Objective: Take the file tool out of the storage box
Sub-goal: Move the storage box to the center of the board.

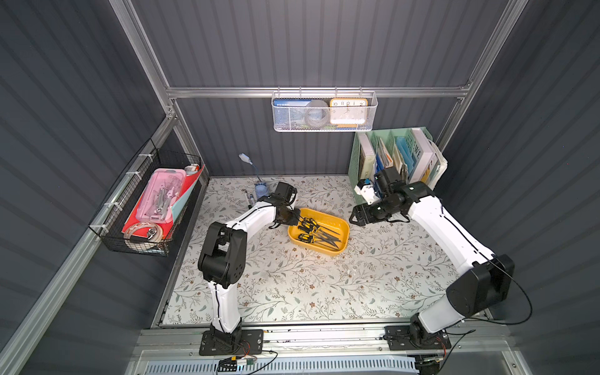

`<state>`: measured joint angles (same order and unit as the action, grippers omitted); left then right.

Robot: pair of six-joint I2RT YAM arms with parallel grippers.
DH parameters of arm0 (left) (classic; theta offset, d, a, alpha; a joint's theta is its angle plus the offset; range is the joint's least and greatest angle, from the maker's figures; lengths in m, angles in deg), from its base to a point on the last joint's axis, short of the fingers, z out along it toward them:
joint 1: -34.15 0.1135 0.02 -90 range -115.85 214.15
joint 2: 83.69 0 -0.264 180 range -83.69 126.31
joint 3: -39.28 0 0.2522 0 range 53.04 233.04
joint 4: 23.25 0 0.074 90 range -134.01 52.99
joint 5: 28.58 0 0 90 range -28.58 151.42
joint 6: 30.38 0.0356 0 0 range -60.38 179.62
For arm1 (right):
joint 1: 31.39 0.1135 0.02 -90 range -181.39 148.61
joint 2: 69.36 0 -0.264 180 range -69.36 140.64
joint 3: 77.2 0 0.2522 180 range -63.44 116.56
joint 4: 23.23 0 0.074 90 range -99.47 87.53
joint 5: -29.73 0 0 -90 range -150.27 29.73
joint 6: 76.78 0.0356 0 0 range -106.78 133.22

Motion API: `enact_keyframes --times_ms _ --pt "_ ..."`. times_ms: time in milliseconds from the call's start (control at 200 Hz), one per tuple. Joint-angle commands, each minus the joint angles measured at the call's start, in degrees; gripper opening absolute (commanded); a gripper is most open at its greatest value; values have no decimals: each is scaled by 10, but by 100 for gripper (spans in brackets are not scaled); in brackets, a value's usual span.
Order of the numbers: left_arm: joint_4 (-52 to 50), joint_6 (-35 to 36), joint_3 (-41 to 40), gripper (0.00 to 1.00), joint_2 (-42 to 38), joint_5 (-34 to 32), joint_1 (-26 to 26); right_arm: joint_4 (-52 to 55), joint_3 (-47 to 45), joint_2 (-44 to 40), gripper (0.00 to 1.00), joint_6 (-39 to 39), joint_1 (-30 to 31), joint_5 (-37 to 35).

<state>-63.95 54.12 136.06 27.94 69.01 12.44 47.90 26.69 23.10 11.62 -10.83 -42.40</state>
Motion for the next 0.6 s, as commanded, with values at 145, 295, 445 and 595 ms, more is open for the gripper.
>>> enact_keyframes --times_ms 145,295,445,595 --pt "35 19 -49 0 -46 59 -27 -15 39 70 75 -16 25 1" --pt "53 -1 -51 26 -63 32 -28 -21 66 115 75 -32 35 5" --pt "76 -38 -42 64 -99 27 -27 -18 102 162 75 -48 40 2" --pt "106 -99 -25 72 -135 7 -27 -16 139 211 74 -65 41 3"
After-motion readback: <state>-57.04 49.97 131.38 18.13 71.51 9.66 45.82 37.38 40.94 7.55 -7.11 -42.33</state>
